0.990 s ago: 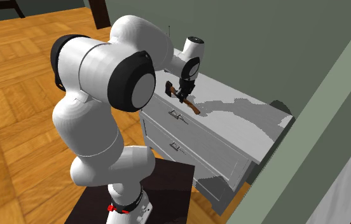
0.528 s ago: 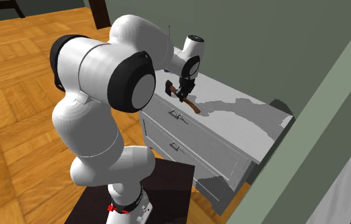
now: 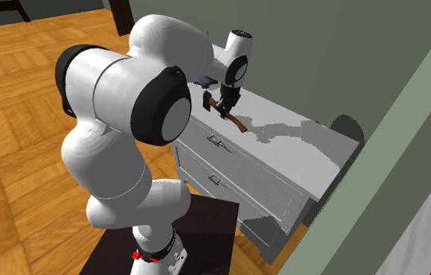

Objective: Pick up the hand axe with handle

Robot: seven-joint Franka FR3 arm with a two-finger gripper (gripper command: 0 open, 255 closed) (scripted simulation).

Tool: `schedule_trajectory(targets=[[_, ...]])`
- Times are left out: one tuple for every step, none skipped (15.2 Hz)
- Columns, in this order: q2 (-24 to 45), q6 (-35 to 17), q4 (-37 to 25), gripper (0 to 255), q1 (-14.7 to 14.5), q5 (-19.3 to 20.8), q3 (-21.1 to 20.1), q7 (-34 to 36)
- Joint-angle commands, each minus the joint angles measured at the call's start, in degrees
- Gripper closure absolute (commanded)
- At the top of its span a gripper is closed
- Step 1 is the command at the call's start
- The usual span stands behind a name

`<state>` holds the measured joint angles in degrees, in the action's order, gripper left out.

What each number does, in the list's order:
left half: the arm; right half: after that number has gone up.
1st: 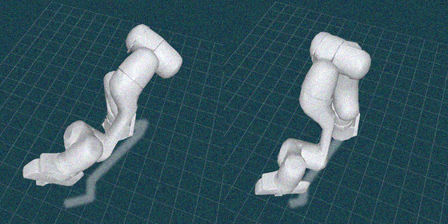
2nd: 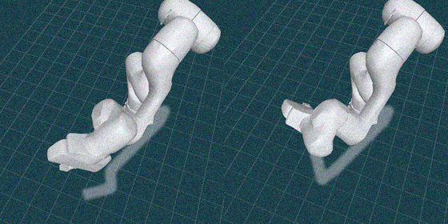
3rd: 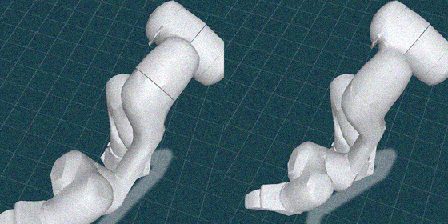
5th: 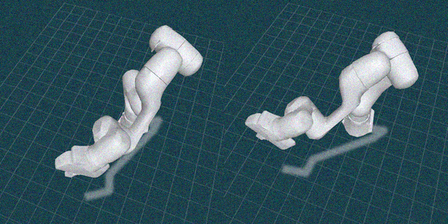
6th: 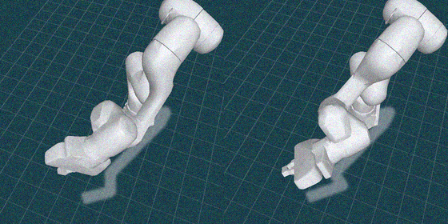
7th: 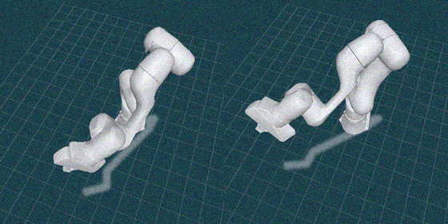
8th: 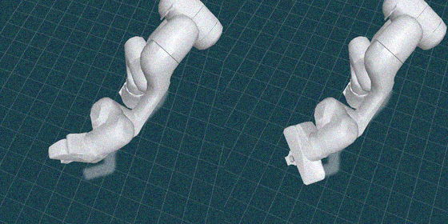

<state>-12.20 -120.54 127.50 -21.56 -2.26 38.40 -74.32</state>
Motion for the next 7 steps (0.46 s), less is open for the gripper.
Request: schedule_trajectory(targets=[[-0.8, 1.6, -1.0, 255, 0.1, 0.5, -0.3, 0.6], [-1.1, 2.4, -1.5, 255, 0.1, 0.7, -0.5, 0.8], [-1.3, 3.1, -2.1, 255, 0.2, 0.9, -0.6, 1.1], [-1.6, 3.9, -2.7, 255, 0.2, 1.0, -0.7, 1.3], [-1.8, 4.7, -3.3, 255, 0.2, 1.2, -0.9, 1.5], [-1.8, 4.8, -3.3, 255, 0.2, 1.2, -0.9, 1.5], [-1.8, 4.8, -3.3, 255, 0.2, 1.2, -0.9, 1.5]])
